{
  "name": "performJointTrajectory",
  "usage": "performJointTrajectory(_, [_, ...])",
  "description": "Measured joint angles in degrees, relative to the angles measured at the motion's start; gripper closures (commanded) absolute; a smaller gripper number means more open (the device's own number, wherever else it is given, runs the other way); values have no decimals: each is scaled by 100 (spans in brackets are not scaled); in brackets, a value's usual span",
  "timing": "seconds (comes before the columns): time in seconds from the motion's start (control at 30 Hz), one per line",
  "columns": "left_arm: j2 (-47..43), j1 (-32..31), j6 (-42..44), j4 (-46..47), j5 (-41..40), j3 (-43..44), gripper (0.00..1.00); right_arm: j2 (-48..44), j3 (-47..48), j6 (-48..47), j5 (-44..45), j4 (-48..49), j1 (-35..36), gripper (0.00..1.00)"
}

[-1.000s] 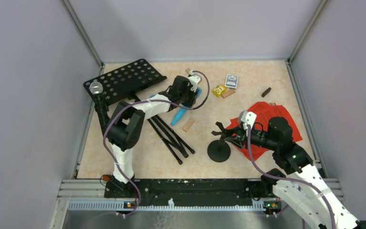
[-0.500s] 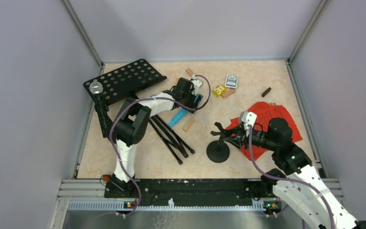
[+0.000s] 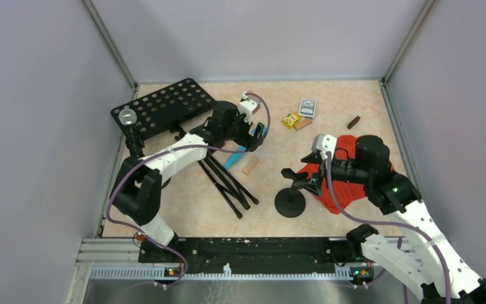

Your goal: Pack up the instrument practice props

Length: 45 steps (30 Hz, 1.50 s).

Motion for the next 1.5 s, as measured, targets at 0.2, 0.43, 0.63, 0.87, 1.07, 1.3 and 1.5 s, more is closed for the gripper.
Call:
performJointTrajectory(0.2, [-920, 0, -9, 160, 177, -645, 1, 876, 857, -299, -92, -649, 11, 29])
performJointTrajectory(0.43, [-1919, 0, -61, 50, 188, -1368, 1, 1375, 1222, -334, 195, -1178, 330, 36])
performJointTrajectory(0.63, [-2839, 0, -92, -166, 219, -1749, 1, 1705, 1303, -286, 686, -1248, 597, 44])
performJointTrajectory(0.87, [-4282, 0, -267, 103, 273, -2789, 1, 2133, 1456, -295, 970, -1268, 822, 63])
performJointTrajectory(1.07, [-4540, 0, -275, 151, 291, -2977, 1, 2358, 1644, -299, 1139, -1147, 925, 100])
performJointTrajectory(1.3, [-4579, 0, -273, 157, 275, -3108, 1, 2424, 1720, -245, 1357, -1110, 938, 100])
performJointTrajectory(1.5, [-4701, 0, -306, 140, 37, -3108, 1, 2531, 1941, 487, 2579, -669, 938, 100])
